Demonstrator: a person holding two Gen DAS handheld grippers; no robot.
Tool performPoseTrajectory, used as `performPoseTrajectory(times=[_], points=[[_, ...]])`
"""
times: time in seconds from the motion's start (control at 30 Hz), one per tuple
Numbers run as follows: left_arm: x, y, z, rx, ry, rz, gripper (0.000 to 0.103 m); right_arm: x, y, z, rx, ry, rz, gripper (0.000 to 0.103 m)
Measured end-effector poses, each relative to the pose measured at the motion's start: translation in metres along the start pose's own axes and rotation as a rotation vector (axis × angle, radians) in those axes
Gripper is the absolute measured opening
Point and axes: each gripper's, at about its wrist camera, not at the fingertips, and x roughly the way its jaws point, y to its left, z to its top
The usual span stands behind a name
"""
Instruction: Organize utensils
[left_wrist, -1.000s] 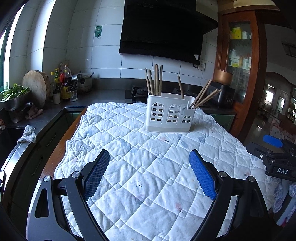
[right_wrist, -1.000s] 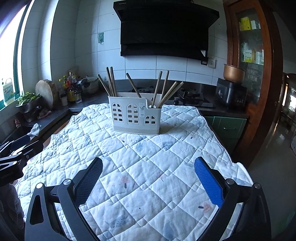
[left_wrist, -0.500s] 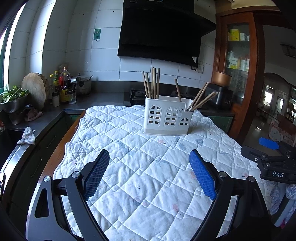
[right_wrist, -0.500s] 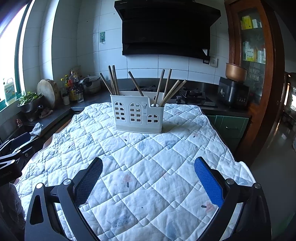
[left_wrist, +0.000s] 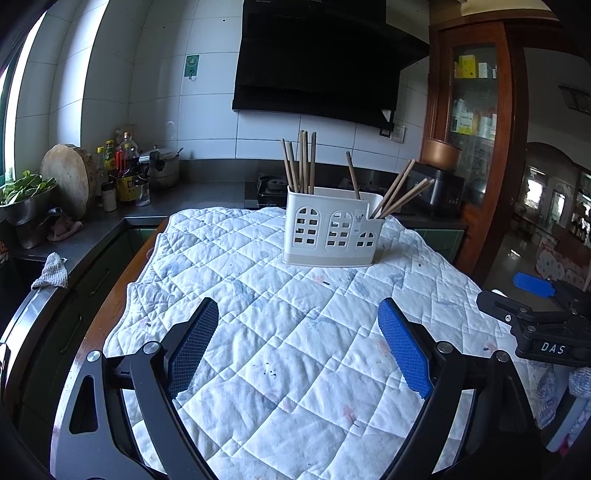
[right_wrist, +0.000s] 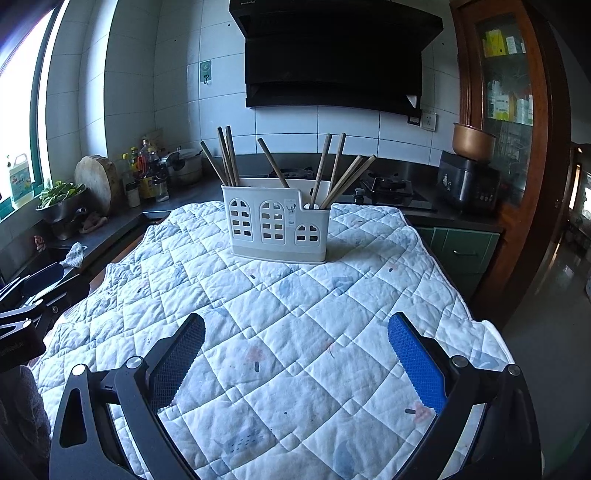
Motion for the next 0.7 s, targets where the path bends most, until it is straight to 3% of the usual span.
performPoseTrajectory(times=[0.7], points=[[0.0031,-0.0011,-0.0020,0.003,0.008,-0.006,0.088,0.0026,0.0009,-0.0004,-0.002,0.008,0.007,0.096]])
